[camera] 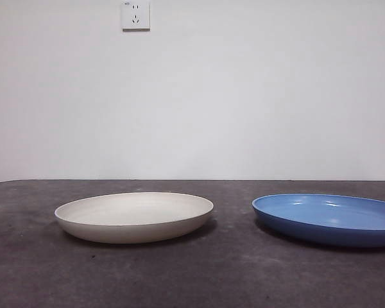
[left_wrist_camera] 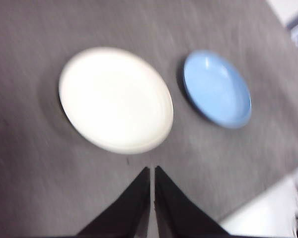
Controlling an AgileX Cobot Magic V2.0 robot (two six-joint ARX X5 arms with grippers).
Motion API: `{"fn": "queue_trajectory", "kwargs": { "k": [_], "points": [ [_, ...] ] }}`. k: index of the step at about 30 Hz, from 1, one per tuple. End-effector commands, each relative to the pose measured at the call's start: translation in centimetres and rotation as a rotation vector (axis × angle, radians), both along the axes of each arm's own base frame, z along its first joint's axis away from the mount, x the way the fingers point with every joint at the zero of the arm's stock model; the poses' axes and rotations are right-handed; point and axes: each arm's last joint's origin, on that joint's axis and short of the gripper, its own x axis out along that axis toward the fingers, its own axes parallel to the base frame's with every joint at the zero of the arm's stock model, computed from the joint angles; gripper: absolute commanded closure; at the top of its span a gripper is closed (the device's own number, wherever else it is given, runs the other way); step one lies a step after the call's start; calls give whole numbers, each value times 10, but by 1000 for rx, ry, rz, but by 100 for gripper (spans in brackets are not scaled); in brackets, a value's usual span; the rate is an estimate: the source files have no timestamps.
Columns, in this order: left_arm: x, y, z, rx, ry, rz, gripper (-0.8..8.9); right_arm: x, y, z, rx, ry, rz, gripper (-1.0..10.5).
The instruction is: Pick up the white plate, put it on the blue plate, put it on desk
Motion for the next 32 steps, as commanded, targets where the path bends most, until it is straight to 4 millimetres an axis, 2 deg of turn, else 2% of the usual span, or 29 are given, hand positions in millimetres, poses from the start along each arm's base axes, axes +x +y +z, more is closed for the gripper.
{"fn": "queue_trajectory", "kwargs": {
  "k": [1, 12, 14, 19, 22, 32],
  "points": [
    [-2, -4, 5, 47, -35, -92, 798, 2, 3, -2, -43, 40, 77, 941],
    [-5, -11, 3, 63, -28, -171, 774, 5, 14, -7, -58, 103, 179, 940],
    [-5, -11, 3, 61, -26, -172, 701, 5, 14, -7, -53, 109, 173, 902],
    [-5, -11, 3, 53, -17, -163, 412, 5, 14, -7, -43, 117, 155, 597],
    [-5, -11, 3, 44, -9, -151, 339, 5, 14, -7, -45, 117, 152, 572],
    [1, -12, 8, -8, -22, -88, 348, 5, 14, -7, -41, 120, 149, 572]
  ]
}}
